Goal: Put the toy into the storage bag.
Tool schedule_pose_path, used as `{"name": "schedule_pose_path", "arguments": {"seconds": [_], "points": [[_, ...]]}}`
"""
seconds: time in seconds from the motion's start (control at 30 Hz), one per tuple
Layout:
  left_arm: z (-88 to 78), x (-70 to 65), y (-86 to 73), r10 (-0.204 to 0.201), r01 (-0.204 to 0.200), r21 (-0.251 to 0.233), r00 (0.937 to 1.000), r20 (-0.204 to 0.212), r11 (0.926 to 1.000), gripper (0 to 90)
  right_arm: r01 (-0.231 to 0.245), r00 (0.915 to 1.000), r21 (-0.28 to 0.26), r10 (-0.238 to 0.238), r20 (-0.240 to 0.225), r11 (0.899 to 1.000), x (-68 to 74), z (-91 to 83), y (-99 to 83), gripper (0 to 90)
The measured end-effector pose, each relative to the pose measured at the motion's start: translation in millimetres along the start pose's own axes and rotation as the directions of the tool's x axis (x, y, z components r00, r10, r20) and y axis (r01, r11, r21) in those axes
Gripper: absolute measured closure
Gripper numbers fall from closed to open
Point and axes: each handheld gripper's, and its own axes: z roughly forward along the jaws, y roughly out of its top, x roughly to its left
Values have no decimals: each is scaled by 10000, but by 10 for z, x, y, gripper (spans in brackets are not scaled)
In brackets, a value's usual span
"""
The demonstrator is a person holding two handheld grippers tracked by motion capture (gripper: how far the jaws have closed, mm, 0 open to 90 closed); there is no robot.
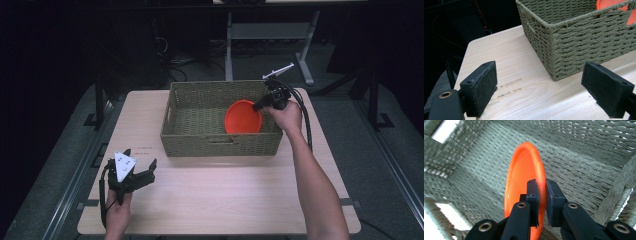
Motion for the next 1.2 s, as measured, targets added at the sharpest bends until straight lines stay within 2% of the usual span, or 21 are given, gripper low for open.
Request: {"name": "schedule_pose_path", "arguments": {"seconds": [0.2, 0.37, 0.57, 0.8, 0.97, 1.13, 1.17, 1.2], "points": [[-1, -1, 1, 33, -33, 12, 10000, 11, 10000, 128, -16, 9992, 391, 1, 392, 9992, -9, 91, -34, 815], [6, 1, -3, 22, -22, 14, 10000, 10, 10000, 128, -99, 9992, 429, 82, 388, 9990, -33, 88, -50, 808], [-2, -3, -1, 44, -44, 3, 10000, 13, 10000, 128, 236, 9962, 614, -286, 828, 9978, 8, 93, -43, 798], [-3, -10, 0, 25, -25, -17, 10000, 18, 10000, 128, 300, 9925, 618, -371, 1167, 9976, 15, 58, -42, 755], [-1, -15, 1, 38, -38, 14, 10000, 46, 10000, 128, 275, 9916, 718, -363, 1240, 9970, 4, 30, -49, 752], [-2, -17, 1, 34, -34, 5, 10000, 30, 10000, 128, 423, 9852, 898, -564, 1617, 9951, 16, 39, -53, 760], [-3, -15, 1, 28, -28, 19, 10000, 26, 10000, 128, 404, 9877, 910, -536, 1471, 9950, 15, 52, -52, 757], [-3, -13, 1, 31, -31, 24, 10000, 19, 10000, 128, 470, 9861, 934, -611, 1543, 9945, 23, 67, -49, 757]]}}
